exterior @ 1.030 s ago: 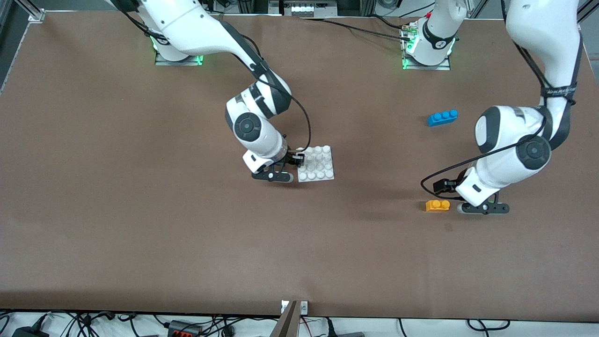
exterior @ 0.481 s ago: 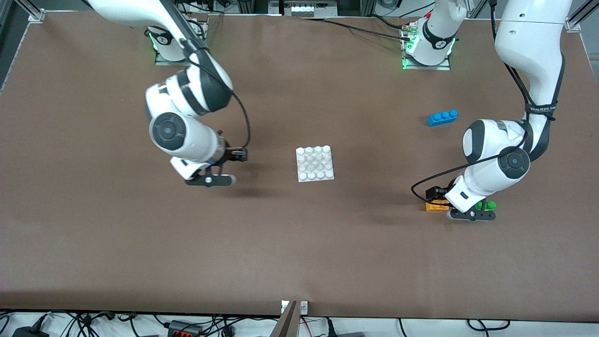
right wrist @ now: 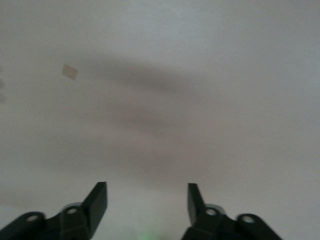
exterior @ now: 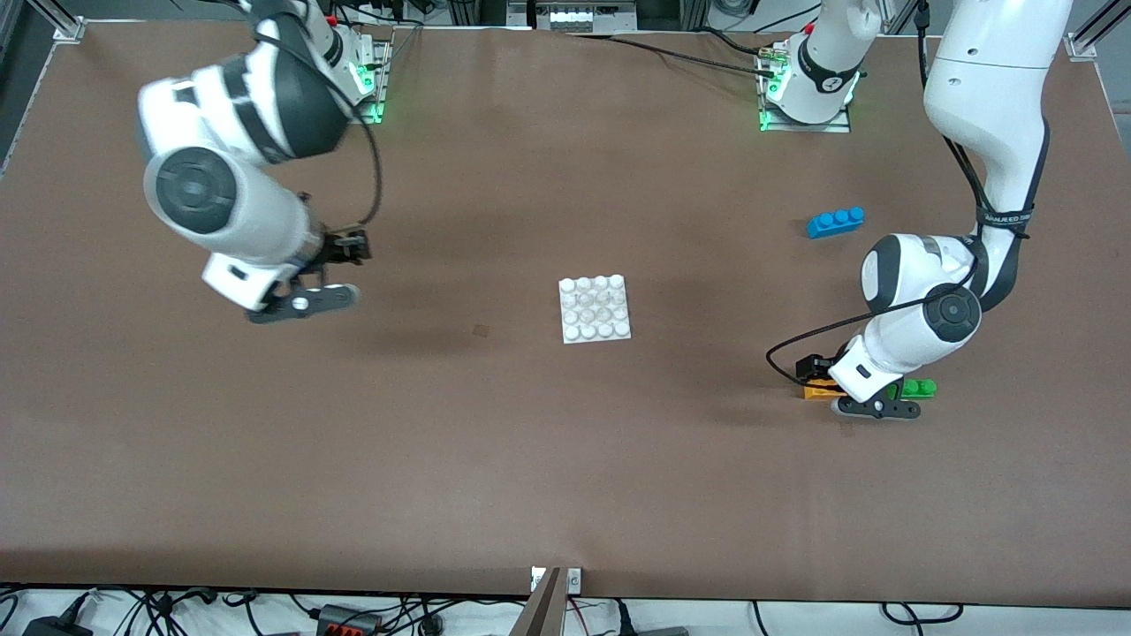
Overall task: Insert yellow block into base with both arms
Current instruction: 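Retract the right gripper while the left gripper lowers onto the yellow block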
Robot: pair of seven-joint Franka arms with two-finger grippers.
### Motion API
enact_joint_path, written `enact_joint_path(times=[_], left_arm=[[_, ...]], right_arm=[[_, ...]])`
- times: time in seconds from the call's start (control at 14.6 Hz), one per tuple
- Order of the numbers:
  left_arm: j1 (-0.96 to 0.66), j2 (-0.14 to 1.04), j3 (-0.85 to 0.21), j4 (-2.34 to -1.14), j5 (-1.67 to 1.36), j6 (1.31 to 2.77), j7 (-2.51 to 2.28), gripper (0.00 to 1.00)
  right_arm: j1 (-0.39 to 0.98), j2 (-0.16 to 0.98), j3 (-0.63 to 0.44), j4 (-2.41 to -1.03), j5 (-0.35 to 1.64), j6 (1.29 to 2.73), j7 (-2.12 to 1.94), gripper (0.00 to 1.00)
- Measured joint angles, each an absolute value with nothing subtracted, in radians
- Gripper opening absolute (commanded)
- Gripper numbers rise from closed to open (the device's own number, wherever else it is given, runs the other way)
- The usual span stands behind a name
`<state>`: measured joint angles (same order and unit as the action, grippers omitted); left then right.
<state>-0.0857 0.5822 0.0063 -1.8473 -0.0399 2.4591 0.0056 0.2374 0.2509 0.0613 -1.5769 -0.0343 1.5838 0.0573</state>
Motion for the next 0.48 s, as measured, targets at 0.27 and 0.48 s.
enact_joint_path(times=[0.27, 0.48], left_arm=[[-0.084, 0.589, 0.006, -1.855, -0.04, 2.473, 0.008, 1.0], [-0.083, 0.59, 0.007, -1.857, -0.04, 2.491, 0.009, 1.0]], right_arm=[[0.112, 0.167, 0.044, -1.578, -0.035, 1.521, -0.193, 1.0], [0.043, 0.077, 0.029, -1.602, -0.035, 1.488, -0.308, 1.0]])
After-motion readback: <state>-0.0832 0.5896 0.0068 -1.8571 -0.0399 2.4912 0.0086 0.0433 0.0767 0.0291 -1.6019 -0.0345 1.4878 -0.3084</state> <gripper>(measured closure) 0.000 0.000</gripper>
